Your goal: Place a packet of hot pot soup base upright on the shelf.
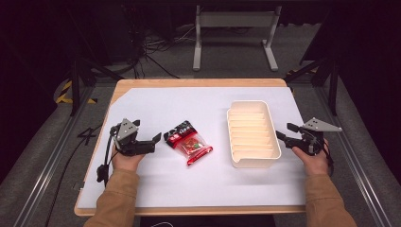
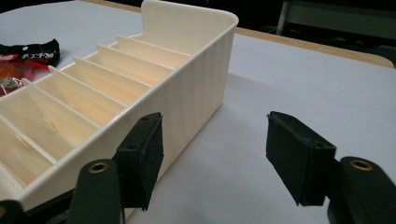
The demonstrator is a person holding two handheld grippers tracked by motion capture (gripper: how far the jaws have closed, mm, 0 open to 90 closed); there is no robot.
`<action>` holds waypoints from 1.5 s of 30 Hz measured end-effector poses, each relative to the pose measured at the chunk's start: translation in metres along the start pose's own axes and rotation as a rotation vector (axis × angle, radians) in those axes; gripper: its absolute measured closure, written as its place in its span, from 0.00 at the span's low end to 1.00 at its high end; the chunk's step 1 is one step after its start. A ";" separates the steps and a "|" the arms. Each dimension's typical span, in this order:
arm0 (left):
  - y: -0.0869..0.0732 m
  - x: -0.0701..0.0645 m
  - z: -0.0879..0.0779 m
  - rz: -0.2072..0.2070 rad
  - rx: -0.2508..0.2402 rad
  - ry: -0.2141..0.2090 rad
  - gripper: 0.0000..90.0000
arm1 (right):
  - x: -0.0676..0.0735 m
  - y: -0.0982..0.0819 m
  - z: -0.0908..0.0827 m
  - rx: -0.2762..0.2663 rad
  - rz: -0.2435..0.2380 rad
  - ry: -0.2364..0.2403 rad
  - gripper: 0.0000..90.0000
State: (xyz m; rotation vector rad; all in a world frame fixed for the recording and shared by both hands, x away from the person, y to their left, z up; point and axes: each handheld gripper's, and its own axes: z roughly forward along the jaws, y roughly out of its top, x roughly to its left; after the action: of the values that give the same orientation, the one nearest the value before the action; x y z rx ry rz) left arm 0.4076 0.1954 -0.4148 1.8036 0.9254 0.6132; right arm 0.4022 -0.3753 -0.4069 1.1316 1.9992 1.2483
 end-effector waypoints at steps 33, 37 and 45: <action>0.043 -0.011 0.046 -0.108 0.086 -0.074 0.09 | 0.002 -0.005 -0.020 0.005 0.076 0.070 0.43; 0.037 -0.007 0.056 -0.143 0.140 -0.073 0.11 | 0.002 -0.007 -0.024 0.002 0.079 0.069 0.44; 0.025 -0.006 0.078 -0.145 0.268 -0.046 0.11 | 0.000 -0.010 -0.029 0.002 0.083 0.060 0.44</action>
State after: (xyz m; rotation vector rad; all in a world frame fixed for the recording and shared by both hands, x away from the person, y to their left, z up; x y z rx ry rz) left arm 0.4703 0.1431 -0.4219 1.9557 1.1386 0.3676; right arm 0.3759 -0.3905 -0.4029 1.2020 2.0157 1.3374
